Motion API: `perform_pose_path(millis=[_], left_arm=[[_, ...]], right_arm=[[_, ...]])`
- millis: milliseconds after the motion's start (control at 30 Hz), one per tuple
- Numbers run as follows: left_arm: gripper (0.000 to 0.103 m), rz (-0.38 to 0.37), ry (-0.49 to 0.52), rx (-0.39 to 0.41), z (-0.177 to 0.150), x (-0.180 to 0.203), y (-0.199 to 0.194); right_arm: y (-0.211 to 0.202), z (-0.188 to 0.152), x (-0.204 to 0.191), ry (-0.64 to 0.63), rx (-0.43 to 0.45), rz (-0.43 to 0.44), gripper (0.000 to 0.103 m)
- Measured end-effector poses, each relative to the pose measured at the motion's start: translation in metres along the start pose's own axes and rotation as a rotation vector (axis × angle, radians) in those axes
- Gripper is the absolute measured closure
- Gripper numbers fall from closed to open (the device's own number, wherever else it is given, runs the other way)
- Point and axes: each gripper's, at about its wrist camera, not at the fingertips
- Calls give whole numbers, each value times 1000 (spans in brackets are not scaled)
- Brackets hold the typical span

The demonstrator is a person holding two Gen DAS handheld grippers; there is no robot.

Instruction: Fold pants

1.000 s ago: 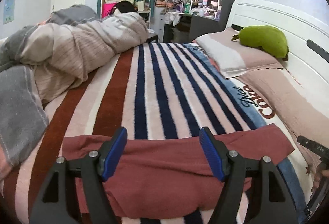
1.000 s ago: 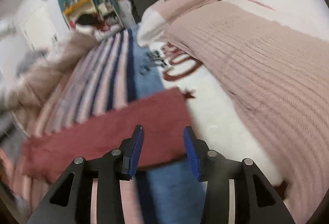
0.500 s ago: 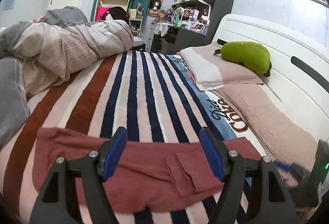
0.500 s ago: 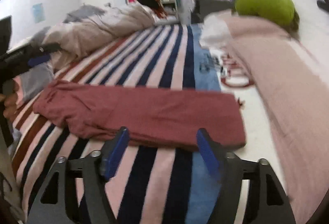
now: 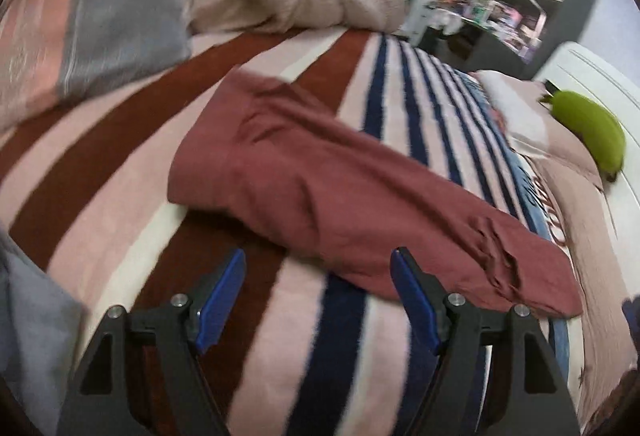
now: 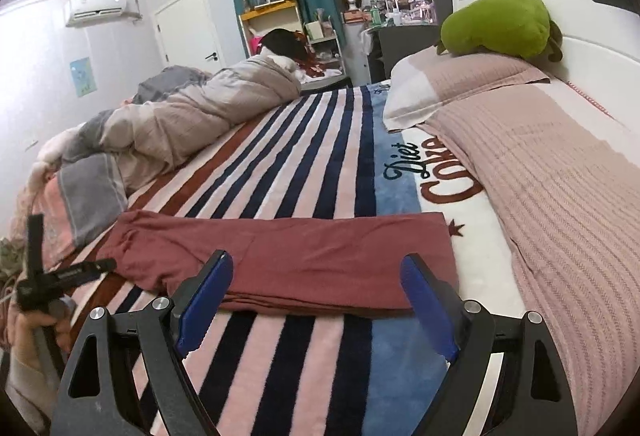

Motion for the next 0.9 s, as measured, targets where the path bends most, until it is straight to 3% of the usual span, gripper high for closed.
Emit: perform_pose_path(millis=[267,433,533,600,633,700,767,900], left_arm=[[32,2,-82,-2,40,-26,44],[35,-29,-126,22,52,-43,50],[46,24,-147,45,63,-48,53],[67,68,-153,53,69,-50,56],[70,71,-150,57,70,-51,57],[88,64,-119,63,69,-48,57],[95,34,-89,81,68,-42,53],[97,-57,30,180,67,-11,19]], right_arm=[[13,-5,-6,-18,-25,-36,20],[20,-8,-10,-8,-30,-20,20],[23,-10,-10,-5,-35,-14,20],[22,-11,-9,-2,-29,-9,20],[21,-11,-9,-1,-26,-11,20],[20,-10,-8,3,-19,-23,20],[19,-10,-7,9,-17,-25,20],[14,-9,-5,26,-5,-4,20]])
Point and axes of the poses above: each gripper's, at about its wrist camera, not at the fingertips, and y roughly the way its jaws point, x to its right, z to its top, and after that the axes turned 8 degrees about -x, right-handed
